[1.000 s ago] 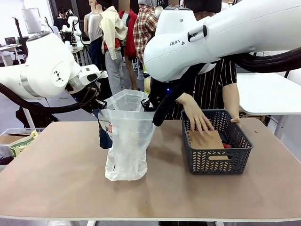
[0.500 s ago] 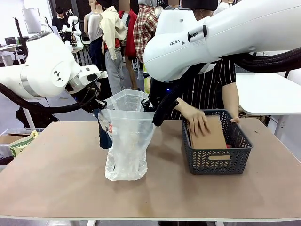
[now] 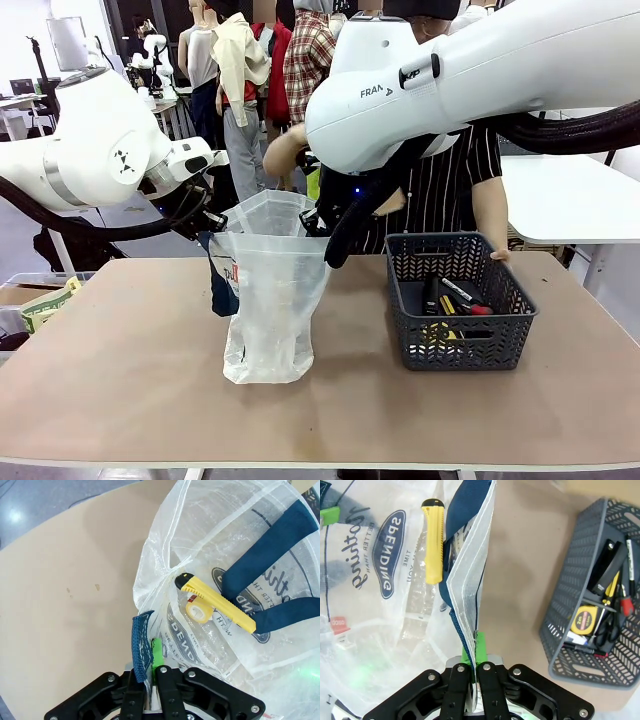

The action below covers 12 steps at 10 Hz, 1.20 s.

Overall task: Transfer purchased items from the store into the shopping bag.
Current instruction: Move the Reusable shopping bag to the right side of the table.

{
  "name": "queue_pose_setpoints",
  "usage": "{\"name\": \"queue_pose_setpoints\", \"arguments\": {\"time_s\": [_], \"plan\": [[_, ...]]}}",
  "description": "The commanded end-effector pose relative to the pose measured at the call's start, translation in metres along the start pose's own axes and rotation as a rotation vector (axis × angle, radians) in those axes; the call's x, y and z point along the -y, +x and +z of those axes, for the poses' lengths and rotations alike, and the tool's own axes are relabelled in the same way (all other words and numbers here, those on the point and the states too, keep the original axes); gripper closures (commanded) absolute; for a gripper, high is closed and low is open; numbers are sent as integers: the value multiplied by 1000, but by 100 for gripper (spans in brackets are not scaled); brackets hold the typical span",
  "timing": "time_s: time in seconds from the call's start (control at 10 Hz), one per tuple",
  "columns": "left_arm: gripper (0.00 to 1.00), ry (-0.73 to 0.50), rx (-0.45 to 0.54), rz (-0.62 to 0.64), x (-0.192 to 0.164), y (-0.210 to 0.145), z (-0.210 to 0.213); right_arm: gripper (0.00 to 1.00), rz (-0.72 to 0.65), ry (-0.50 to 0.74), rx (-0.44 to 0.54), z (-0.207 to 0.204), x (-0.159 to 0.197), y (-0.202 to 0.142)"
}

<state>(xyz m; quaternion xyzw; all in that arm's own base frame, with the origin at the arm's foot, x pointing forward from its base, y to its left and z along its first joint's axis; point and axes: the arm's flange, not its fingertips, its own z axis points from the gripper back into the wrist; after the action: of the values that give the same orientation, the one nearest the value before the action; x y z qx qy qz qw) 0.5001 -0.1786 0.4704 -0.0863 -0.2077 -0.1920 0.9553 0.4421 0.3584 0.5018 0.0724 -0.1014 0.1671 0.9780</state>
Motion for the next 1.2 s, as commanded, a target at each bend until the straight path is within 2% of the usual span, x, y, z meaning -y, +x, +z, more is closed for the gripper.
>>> {"name": "queue_pose_setpoints", "arguments": {"time_s": [0.0,1.1], "plan": [[100,1,0,1,-1,0,0,100,2,-4,0,0,1,-1],[100,1,0,1,-1,0,0,100,2,-4,0,0,1,-1]]}}
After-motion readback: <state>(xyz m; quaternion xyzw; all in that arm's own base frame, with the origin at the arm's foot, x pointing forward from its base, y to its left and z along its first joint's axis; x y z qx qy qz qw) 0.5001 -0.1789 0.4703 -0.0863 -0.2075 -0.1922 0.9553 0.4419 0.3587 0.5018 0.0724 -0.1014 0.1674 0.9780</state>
